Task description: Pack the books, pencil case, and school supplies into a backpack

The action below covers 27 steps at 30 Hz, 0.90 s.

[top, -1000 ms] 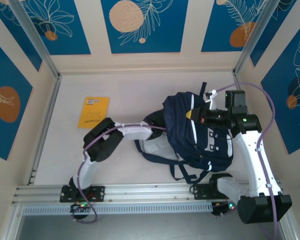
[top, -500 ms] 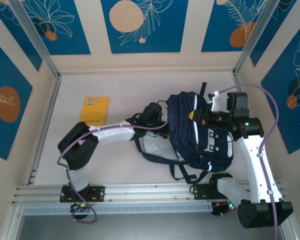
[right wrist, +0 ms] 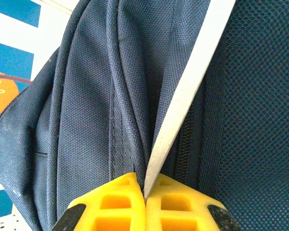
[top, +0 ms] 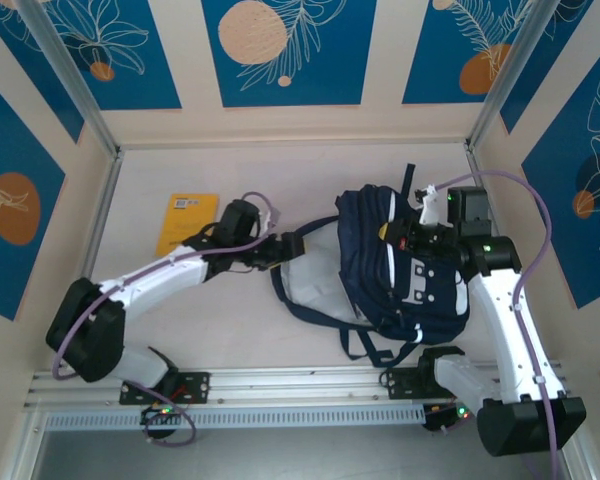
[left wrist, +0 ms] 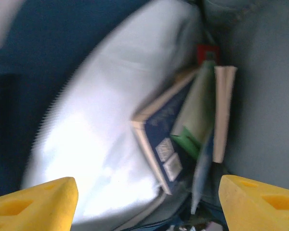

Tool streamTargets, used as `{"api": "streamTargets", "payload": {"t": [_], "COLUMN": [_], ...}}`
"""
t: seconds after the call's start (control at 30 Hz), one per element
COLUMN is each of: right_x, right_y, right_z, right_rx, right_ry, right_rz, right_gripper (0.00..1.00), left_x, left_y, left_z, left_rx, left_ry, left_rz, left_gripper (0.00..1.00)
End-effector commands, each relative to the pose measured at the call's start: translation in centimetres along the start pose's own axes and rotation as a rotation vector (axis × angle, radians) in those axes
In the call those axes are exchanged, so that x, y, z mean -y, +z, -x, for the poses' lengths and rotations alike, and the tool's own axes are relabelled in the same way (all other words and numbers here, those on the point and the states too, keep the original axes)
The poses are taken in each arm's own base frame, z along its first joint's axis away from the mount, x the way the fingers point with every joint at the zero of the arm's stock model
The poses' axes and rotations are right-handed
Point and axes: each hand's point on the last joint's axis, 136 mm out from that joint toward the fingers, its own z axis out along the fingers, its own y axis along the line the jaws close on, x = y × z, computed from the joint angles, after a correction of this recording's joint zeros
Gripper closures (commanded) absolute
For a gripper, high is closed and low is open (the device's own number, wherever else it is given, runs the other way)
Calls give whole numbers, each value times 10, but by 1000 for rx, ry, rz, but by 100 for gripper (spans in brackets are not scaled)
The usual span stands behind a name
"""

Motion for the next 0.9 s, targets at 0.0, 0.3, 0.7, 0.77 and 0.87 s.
{"api": "streamTargets", "payload": {"t": [0.0,0.3,0.7,0.77,0.87], "right_x": [40,69,41,24,-1], "right_y": [12,46,89,73,58], "right_z": [12,22,5,9,2], "right_rx": [54,-6,-5,47,71], "right_ry": [-10,-350,-397,-401,-427], "right_rz": [-232,-679,-539,-487,-387], "right_gripper": [100,91,36,35,37], "left_x": [-31,-70,-121,-139,-165], "left_y": [-24,-96,-127,-126,-116], "left_z": [5,47,112,121,136], "left_rx": [48,262,322,312,280], "left_ry": [-21,-57,-165,-215,-258], "left_rz": [123,378,622,640,653], "left_gripper": [23,15,10,10,10]}}
